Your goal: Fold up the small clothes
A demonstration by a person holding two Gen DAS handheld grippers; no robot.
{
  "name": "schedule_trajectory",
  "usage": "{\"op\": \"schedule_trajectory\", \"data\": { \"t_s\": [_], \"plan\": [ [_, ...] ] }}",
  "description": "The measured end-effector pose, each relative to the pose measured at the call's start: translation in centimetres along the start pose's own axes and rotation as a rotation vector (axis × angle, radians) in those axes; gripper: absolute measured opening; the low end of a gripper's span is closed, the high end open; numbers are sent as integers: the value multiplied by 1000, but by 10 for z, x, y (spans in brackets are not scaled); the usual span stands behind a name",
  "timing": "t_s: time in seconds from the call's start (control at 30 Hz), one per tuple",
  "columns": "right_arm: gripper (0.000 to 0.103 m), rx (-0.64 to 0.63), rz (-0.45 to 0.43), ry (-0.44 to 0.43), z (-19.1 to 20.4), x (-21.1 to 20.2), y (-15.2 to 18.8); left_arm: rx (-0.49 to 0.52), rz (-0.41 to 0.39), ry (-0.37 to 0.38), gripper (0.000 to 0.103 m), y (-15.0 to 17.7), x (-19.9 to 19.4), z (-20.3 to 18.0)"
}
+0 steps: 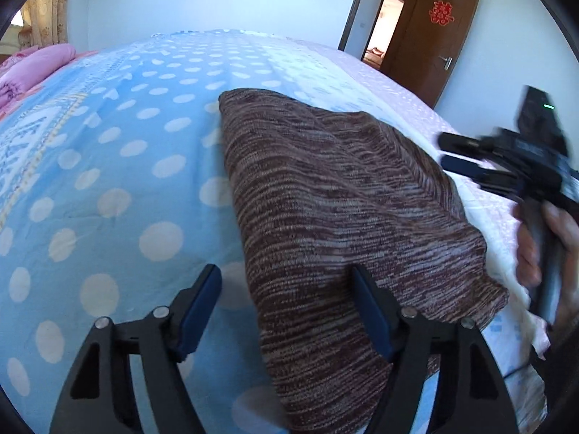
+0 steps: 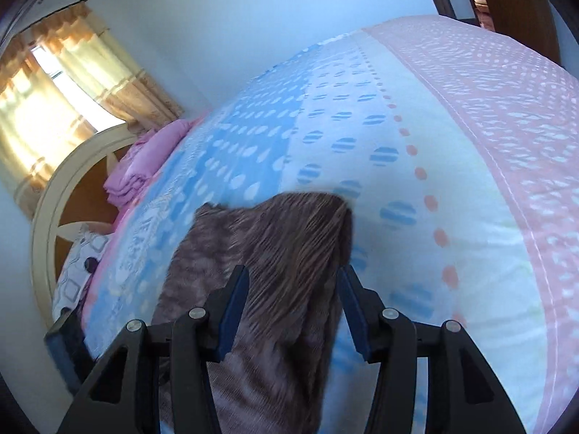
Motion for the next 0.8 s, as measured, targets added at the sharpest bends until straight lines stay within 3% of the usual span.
{"op": "schedule_trajectory", "data": {
  "t_s": [0.13,0.3,0.5,0.8],
  "plan": [
    [52,52,50,-3,-15,29,-8,1,0,3,76,1,2,-2],
    [49,54,53,-66,-17,42,-11,15,4,2,76,2,4,-5],
    [30,109,94,-155,-17,55,-16,30,7,-2,77,2,5,-8],
    [29,49,90,-143,-11,58,-11,29,8,2,78,1,5,-9]
  ]
}}
Point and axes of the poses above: each gripper's, at about its wrist camera, not at the fingertips, and x roughly the way its jaws point, z to its left, y to its underside, the point moved 9 cm from there along x, roughly the way its jaws point, and after that the axes turned 12 degrees about x, right-handed, at the moved point
